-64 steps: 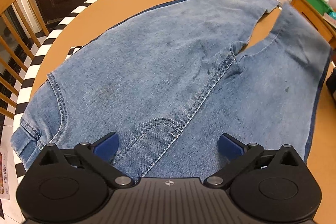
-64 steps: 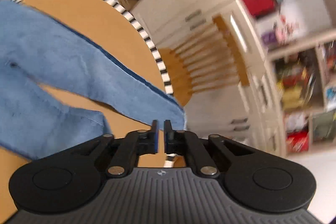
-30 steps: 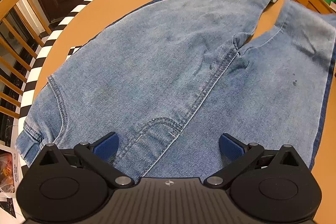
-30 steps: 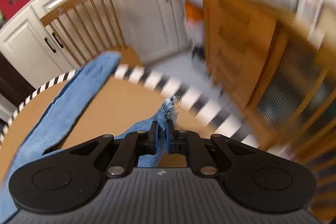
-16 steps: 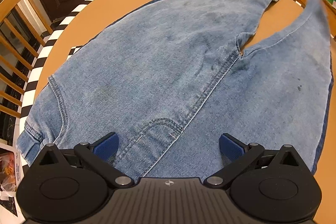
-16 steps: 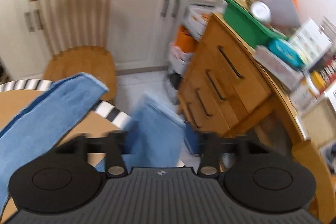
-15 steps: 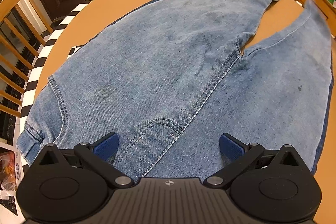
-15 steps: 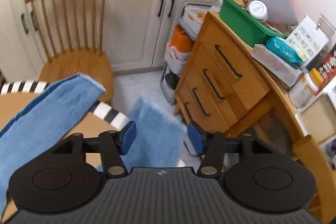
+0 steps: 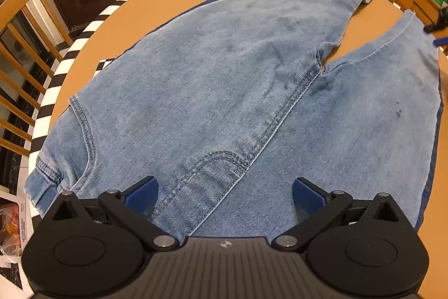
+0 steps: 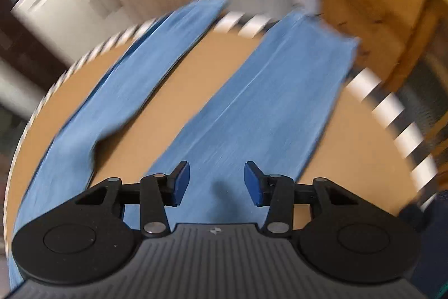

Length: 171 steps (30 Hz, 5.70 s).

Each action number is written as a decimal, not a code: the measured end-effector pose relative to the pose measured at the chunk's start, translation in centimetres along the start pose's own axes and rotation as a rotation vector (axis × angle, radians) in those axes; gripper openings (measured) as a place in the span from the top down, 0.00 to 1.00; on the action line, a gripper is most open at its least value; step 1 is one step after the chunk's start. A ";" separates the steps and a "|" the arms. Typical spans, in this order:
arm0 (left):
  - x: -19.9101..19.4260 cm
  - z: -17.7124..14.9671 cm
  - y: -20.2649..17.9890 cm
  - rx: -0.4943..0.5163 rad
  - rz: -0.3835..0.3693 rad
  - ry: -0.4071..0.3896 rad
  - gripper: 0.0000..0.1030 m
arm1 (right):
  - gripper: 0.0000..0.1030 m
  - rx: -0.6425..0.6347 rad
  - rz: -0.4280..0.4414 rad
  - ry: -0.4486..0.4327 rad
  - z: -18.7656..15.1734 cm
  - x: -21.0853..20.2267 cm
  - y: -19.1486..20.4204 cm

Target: Fold clothes

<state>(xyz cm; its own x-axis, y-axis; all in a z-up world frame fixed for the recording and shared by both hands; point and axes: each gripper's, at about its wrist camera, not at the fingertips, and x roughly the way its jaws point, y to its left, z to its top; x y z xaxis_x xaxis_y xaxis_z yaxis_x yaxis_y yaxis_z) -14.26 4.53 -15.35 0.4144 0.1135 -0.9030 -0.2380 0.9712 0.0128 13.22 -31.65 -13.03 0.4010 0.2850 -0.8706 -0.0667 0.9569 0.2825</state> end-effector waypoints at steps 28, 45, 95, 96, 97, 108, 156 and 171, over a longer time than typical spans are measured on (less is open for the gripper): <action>-7.6 -9.6 -0.8 -0.029 -0.055 -0.118 0.09 | 0.36 -0.392 0.002 0.061 -25.3 -3.7 17.7; -5.8 -11.4 1.5 0.245 -0.071 -0.118 0.10 | 0.28 -0.444 -0.050 0.045 -29.0 -3.4 21.8; -7.6 -11.2 -0.1 -0.172 0.061 0.056 0.04 | 0.68 -0.728 -0.083 -0.041 -22.6 -7.8 21.6; -7.6 -11.2 -0.4 -0.180 0.081 0.054 0.04 | 0.68 -0.739 -0.077 -0.041 -22.4 -7.9 21.1; -7.6 -11.2 -0.7 -0.187 0.101 0.052 0.04 | 0.68 -0.747 -0.069 -0.039 -22.3 -7.9 20.5; -10.0 -12.8 -2.1 -0.385 0.201 -0.009 0.04 | 0.84 -0.582 0.360 -0.070 -17.9 -5.5 16.3; -9.0 -14.1 0.0 -0.302 0.048 -0.041 0.00 | 0.77 -0.945 0.163 -0.094 -9.8 11.8 40.7; -10.3 -14.0 2.6 -0.456 -0.065 -0.043 0.00 | 0.35 -0.606 0.229 -0.210 -13.5 -6.8 18.7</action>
<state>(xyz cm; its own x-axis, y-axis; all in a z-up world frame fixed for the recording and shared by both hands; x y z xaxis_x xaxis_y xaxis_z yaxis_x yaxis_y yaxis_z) -31.40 2.91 -12.07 0.4748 0.0736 -0.8770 -0.5683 0.7865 -0.2416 -3.06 -14.99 -7.29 0.4804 0.5261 -0.7017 -0.6467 0.7530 0.1217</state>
